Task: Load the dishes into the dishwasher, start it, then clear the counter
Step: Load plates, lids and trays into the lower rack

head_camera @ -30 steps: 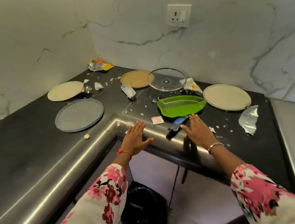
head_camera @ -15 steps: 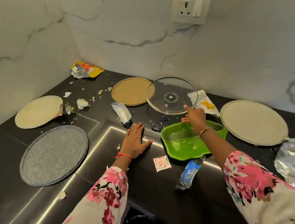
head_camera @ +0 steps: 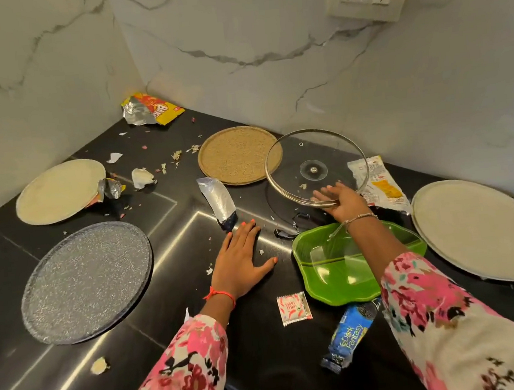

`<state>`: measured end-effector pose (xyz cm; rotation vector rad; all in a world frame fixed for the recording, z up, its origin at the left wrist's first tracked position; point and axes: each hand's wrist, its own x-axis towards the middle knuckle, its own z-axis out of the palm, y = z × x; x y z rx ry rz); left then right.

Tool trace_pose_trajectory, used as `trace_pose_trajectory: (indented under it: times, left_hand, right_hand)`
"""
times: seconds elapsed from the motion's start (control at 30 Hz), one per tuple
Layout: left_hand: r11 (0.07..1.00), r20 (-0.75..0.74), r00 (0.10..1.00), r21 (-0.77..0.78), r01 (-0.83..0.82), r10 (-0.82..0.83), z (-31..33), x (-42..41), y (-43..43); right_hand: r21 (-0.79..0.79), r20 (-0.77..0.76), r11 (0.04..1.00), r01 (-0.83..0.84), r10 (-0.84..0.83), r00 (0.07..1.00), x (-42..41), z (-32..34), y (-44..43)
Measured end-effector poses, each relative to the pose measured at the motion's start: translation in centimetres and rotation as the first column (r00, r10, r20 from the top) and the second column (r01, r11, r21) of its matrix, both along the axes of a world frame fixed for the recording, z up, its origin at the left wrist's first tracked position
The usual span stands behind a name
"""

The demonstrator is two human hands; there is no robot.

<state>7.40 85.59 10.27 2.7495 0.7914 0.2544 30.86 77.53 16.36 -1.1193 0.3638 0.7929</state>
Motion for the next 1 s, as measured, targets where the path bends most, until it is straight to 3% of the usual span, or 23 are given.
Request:
trace_pose_trajectory:
  times: [0.3,0.67,0.8,1.0]
  left_hand:
    - [1.000,-0.009,1.000,-0.023,0.001,-0.001,0.3,0.2,-0.1]
    - [0.999,-0.022,1.000,-0.049,-0.009,0.008,1.5,-0.9,-1.4]
    - [0.999,0.020,1.000,-0.054,-0.001,0.002,2.1,-4.2,-5.1]
    - [0.999,0.042,0.999,-0.049,0.005,-0.003,0.8,-13.6,-14.6]
  right_hand:
    - [-0.081,0.061,0.997,-0.008,0.013,0.998,0.1,1.1,-1.5]
    - [0.020,0.137,0.994,-0.110,0.106,0.985,-5.9,4.4,-10.8]
    - [-0.031,0.189,0.991,-0.131,0.134,0.973,-9.6,4.9,-15.4]
    - [-0.017,0.252,0.999,-0.034,0.037,0.967,-18.6,4.6,-24.9]
